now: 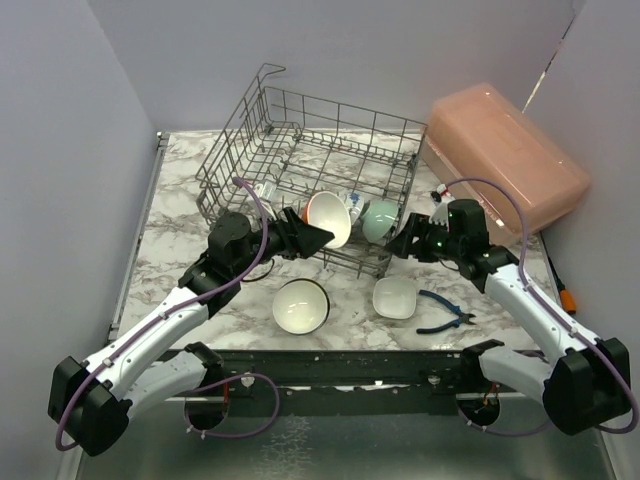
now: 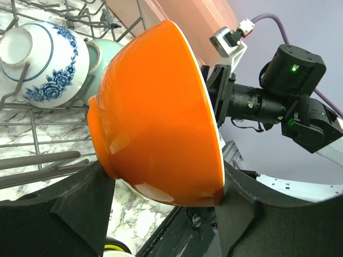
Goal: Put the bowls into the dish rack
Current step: Adjust the dish rack at the center of the board, then place the bowl in the dish rack.
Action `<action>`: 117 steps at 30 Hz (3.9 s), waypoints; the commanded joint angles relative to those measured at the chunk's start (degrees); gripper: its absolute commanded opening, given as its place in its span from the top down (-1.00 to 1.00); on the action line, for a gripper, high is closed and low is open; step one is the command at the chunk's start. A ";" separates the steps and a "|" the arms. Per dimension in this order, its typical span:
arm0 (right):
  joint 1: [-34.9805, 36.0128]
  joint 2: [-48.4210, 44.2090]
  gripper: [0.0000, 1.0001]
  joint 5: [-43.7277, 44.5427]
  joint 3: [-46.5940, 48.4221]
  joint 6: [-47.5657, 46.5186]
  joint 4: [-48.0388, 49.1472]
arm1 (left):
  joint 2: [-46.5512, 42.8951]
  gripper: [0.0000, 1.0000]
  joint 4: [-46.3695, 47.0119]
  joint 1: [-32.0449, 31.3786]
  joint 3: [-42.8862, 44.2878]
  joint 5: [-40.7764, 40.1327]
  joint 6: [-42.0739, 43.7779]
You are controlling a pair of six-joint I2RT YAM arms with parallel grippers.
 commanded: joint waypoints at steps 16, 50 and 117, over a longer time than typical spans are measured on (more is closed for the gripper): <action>0.03 -7.22 0.65 15.61 -1.63 1.25 -7.38 | -1.11 1.00 3.83 0.26 3.17 -0.72 1.90; 1.97 -1.73 -0.59 -22.68 9.50 -7.48 8.49 | 11.46 1.00 -22.71 1.65 23.47 -17.57 23.61; 18.87 8.27 -0.92 -15.94 9.13 1.05 18.72 | 27.56 1.00 -26.22 5.27 32.74 -12.57 36.82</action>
